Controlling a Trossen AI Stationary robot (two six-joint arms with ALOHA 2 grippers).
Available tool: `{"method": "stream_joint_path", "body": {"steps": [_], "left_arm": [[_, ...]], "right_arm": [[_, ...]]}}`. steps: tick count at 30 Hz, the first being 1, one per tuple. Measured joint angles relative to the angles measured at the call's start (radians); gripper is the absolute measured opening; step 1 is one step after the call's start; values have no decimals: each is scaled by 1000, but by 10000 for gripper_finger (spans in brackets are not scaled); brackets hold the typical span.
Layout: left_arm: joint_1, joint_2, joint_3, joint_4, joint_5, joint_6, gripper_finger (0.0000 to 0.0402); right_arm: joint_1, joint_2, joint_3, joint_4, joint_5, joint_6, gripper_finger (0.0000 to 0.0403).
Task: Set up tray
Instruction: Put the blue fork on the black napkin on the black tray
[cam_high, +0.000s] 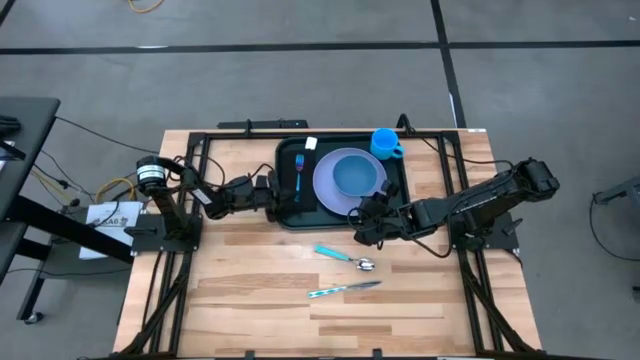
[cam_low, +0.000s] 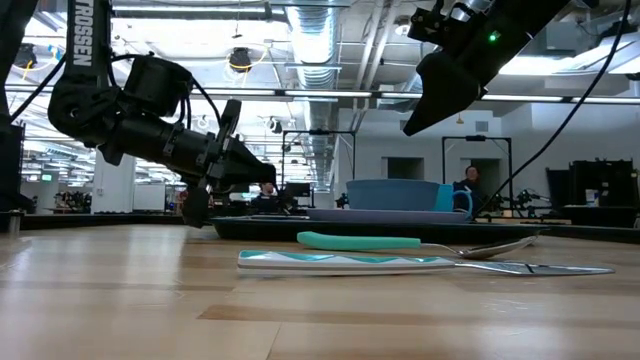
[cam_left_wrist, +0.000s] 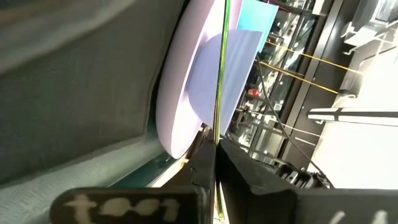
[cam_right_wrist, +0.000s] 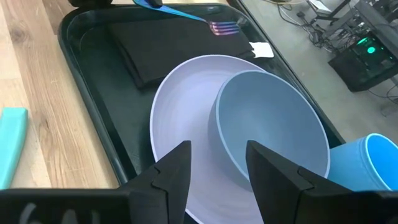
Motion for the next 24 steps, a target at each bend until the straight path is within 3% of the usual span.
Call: {"method": "stream_joint_path", "body": {"steps": [24], "left_arm": [[0,0,0,-29,9,3,7]], "right_arm": [[0,0,0,7,-1,-7,148]]}}
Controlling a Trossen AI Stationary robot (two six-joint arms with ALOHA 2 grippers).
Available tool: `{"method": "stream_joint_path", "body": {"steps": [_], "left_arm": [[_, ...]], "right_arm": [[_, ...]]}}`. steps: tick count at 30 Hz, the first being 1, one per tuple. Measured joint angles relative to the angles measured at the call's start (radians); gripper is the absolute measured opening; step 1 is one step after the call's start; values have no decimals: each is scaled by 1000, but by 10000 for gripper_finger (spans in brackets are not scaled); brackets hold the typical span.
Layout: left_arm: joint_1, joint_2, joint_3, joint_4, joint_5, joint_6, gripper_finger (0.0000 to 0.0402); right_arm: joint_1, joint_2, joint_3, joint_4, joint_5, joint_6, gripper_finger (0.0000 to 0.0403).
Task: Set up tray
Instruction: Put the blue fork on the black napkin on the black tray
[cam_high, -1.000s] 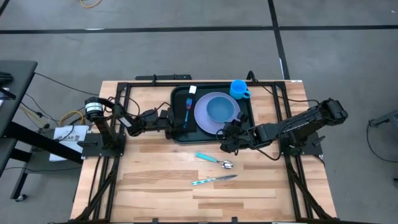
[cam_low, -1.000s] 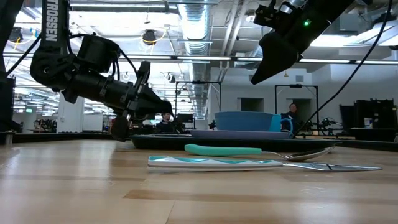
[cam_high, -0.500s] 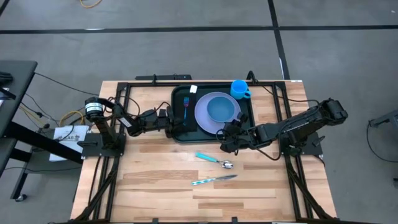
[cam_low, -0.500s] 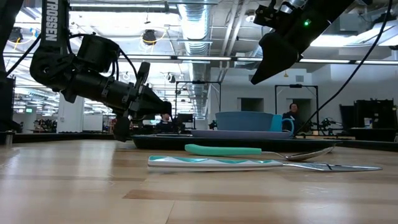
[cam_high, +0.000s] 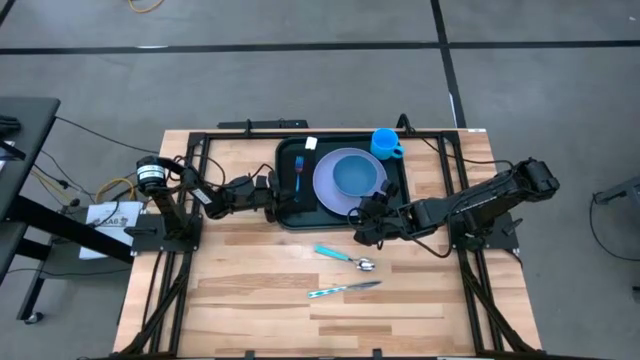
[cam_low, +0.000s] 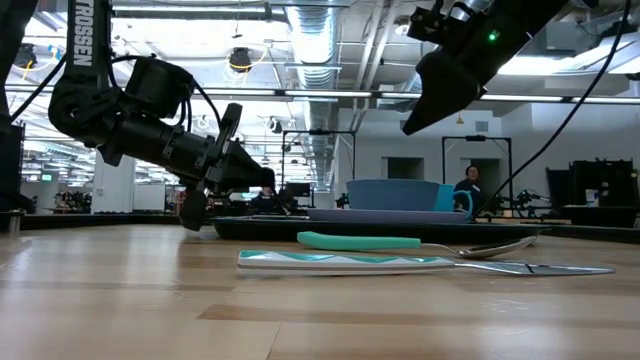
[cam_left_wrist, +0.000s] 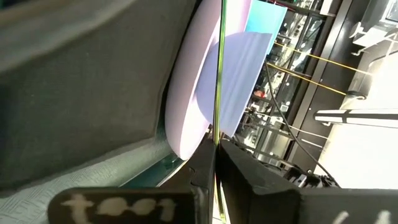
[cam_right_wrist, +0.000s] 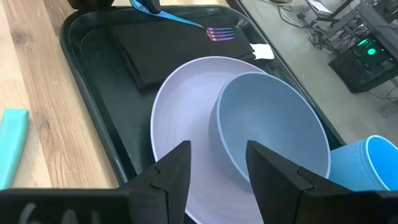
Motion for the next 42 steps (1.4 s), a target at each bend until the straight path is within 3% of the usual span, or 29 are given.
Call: {"method": "stream_joint_path", "body": {"steps": [5,9,15,20,25,27,31,42], "left_arm": [[0,0,0,0,0,12,7],[0,0,0,-1,0,4,7],[0,0,0,-1,0,2,6],[0,0,0,-1,0,1,7],[0,0,1,-3,0,0,7],[0,0,1,-4,0,1,7],[0,0,1,-3,0,1,7],[0,-1,1,-4,1,1,7]], "right_arm": [[0,1,0,0,0,6,145],[-2,10,1,-10,1,104,140],[43,-24,-76,114,19,31,140],[56,-161,-317,439,-134,-74,141],[-2,-348,-628,954,-555,-214,137],[-37,-410,-734,1088,-647,-235,137],[-84,-500,-906,1234,-676,-237,139],[-107,-493,-906,1136,-672,-298,139]]}}
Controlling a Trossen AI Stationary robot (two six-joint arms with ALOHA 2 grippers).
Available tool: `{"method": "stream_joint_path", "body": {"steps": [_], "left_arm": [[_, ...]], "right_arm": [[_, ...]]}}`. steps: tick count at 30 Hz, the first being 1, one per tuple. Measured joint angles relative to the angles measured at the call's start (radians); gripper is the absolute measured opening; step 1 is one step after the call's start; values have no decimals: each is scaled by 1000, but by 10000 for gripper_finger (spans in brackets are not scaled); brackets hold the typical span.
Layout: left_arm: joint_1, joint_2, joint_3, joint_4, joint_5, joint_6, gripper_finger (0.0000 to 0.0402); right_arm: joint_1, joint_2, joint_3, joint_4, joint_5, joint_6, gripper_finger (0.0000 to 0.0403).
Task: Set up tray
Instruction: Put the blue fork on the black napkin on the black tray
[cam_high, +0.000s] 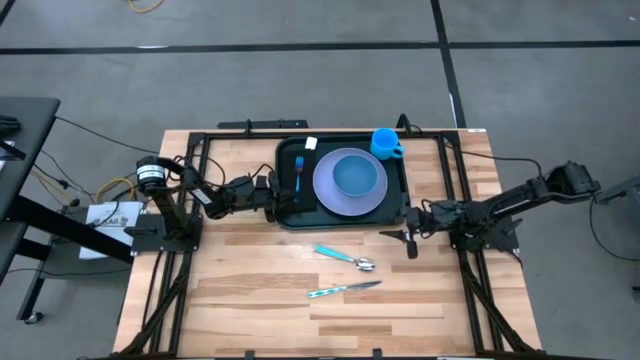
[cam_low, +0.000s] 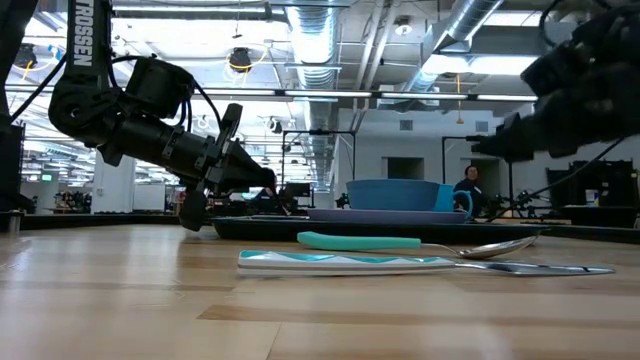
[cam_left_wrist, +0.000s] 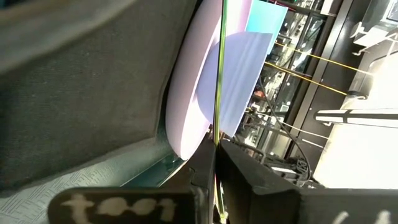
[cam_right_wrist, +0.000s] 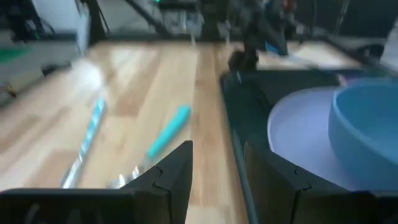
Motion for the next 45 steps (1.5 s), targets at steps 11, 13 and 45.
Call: {"method": "stream_joint_path", "body": {"steps": [11,13,45], "left_arm": [[0,0,0,0,-1,0,7],[0,0,0,0,-1,0,7],[1,0,33,-99,-62,23,7]], "right_arm": [[-14,90,0,-82,1,1,139],[-14,106,0,-82,1,1,138],[-13,221,0,-82,2,1,139]]}}
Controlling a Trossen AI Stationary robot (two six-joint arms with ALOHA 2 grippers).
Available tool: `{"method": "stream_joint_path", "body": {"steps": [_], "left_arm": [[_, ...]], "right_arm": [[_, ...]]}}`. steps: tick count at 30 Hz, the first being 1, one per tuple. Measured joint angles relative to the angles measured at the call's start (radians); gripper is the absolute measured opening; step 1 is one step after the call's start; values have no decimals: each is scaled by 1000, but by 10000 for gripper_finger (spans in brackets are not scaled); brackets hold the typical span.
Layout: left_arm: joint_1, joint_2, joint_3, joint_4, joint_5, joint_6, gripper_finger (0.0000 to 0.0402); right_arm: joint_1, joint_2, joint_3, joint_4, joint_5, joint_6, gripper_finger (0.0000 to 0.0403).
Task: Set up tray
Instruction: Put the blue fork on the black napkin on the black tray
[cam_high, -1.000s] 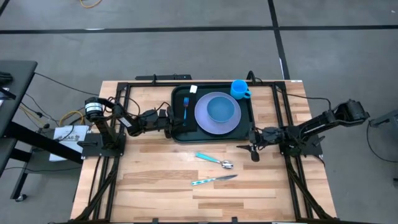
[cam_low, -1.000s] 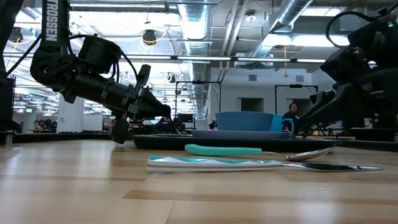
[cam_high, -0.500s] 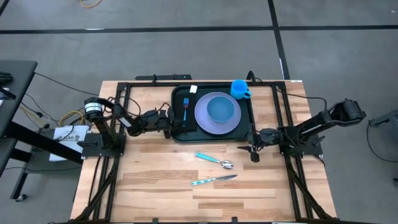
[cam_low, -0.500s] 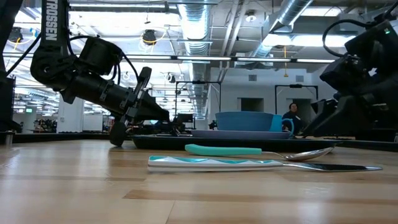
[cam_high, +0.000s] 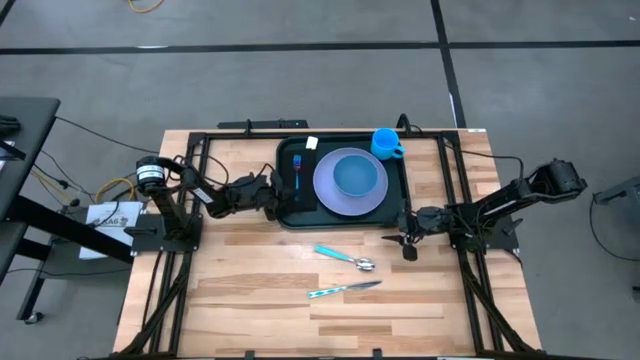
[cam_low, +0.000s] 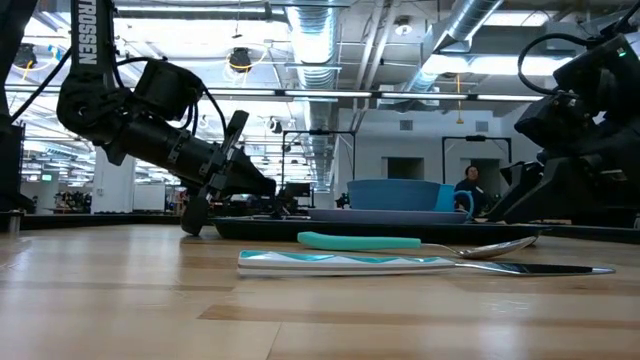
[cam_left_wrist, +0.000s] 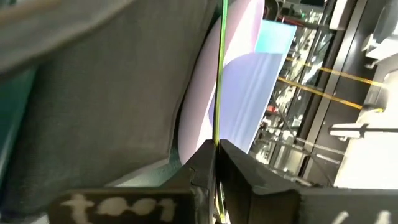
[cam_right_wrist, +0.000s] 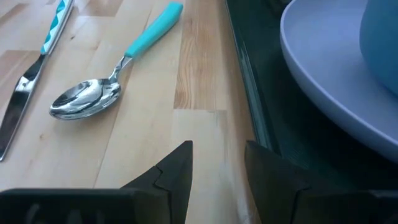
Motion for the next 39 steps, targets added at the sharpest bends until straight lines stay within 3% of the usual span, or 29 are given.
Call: {"method": "stream_joint_path", "body": {"steps": [39], "left_arm": [[2,2,0,51,54,-70,7]], "right_arm": [[0,0,0,1,0,0,138]]}}
